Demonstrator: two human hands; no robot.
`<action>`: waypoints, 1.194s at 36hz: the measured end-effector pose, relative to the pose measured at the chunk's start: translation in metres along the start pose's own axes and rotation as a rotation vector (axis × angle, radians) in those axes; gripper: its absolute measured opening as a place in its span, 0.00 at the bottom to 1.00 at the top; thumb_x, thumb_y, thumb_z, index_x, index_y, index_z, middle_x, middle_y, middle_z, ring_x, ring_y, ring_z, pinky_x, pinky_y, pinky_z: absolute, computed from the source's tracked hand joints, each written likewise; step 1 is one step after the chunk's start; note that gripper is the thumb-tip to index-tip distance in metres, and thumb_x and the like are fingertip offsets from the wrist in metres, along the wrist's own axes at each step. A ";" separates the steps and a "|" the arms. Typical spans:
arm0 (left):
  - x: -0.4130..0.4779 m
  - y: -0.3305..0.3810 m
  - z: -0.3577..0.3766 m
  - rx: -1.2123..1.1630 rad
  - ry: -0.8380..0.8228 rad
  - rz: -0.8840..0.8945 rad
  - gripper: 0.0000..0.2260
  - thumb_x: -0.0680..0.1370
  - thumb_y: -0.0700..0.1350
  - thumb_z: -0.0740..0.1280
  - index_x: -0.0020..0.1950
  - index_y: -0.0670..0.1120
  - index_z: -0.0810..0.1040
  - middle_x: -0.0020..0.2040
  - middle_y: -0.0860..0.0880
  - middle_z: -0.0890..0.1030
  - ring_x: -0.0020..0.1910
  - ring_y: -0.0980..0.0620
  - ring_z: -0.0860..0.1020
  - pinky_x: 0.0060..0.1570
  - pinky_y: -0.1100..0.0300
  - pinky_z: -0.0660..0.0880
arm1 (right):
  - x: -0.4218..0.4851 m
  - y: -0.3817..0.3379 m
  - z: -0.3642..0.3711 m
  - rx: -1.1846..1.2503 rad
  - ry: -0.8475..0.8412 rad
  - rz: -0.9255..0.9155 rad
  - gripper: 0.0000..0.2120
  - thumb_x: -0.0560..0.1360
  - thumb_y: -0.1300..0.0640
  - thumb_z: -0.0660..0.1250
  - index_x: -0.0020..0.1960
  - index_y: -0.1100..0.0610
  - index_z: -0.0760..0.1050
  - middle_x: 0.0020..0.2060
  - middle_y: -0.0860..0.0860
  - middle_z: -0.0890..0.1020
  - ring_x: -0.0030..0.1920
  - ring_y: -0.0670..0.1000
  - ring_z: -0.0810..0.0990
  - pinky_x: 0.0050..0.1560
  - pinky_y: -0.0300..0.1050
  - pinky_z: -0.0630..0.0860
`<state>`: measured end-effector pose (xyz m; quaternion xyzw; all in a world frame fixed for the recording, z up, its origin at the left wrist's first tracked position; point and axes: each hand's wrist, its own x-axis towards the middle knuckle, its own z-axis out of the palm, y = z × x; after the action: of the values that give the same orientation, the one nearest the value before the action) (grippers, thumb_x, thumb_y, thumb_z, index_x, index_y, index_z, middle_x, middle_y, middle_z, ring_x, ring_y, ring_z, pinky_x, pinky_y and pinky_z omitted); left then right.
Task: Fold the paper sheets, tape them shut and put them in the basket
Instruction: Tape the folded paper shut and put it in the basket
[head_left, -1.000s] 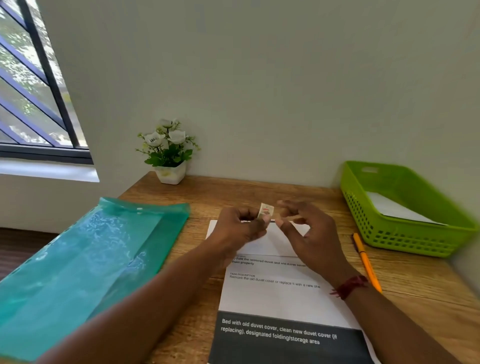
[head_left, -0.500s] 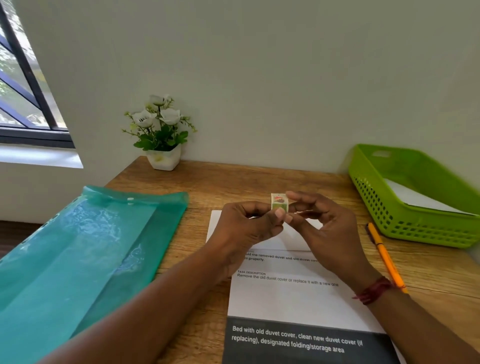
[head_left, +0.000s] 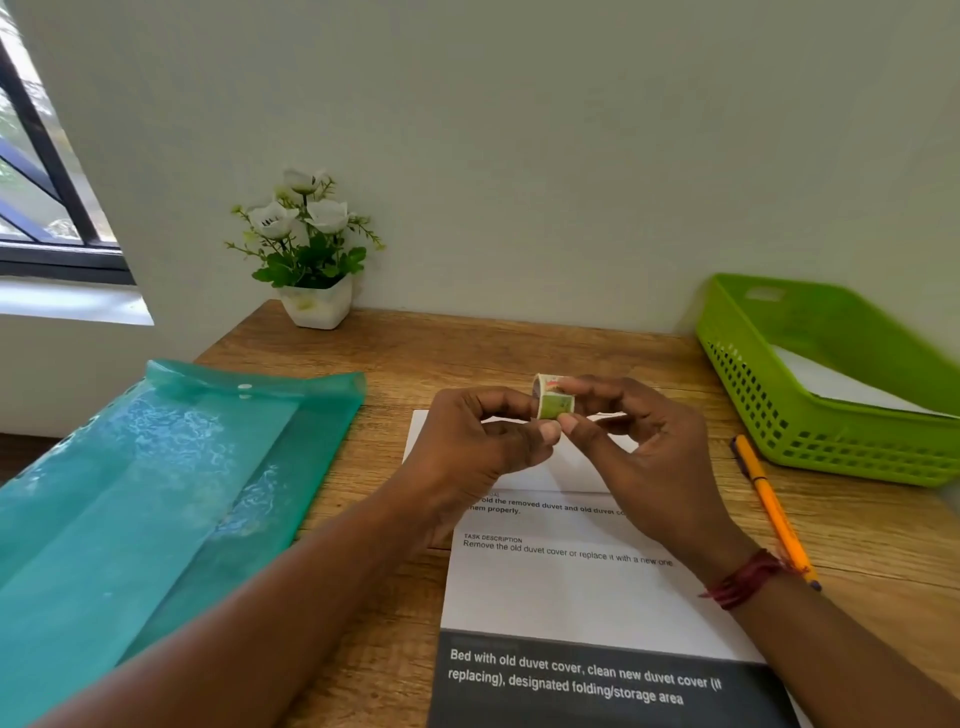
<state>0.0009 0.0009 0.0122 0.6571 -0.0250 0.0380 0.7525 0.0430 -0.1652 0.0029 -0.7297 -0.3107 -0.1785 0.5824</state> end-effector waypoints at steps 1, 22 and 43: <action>0.000 0.000 0.001 0.002 0.004 0.005 0.10 0.67 0.43 0.77 0.47 0.43 0.86 0.49 0.40 0.85 0.55 0.36 0.82 0.61 0.40 0.76 | 0.000 0.000 0.000 0.002 0.004 0.009 0.13 0.72 0.63 0.74 0.54 0.52 0.83 0.47 0.43 0.85 0.49 0.47 0.84 0.46 0.38 0.79; 0.004 -0.006 0.002 0.027 0.044 0.029 0.03 0.71 0.40 0.76 0.44 0.45 0.85 0.42 0.41 0.85 0.45 0.46 0.84 0.52 0.51 0.82 | 0.002 -0.006 0.004 0.197 0.068 0.180 0.07 0.71 0.64 0.74 0.45 0.53 0.83 0.42 0.47 0.86 0.43 0.45 0.83 0.43 0.41 0.79; 0.007 -0.008 0.001 0.167 0.073 0.058 0.04 0.73 0.45 0.75 0.45 0.47 0.85 0.44 0.46 0.84 0.42 0.47 0.85 0.46 0.53 0.83 | 0.002 0.000 0.003 0.186 0.032 0.222 0.10 0.73 0.62 0.73 0.49 0.49 0.81 0.43 0.49 0.84 0.45 0.47 0.81 0.46 0.54 0.78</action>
<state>0.0083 -0.0016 0.0046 0.7148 -0.0132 0.0858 0.6939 0.0442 -0.1616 0.0040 -0.6995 -0.2342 -0.0951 0.6685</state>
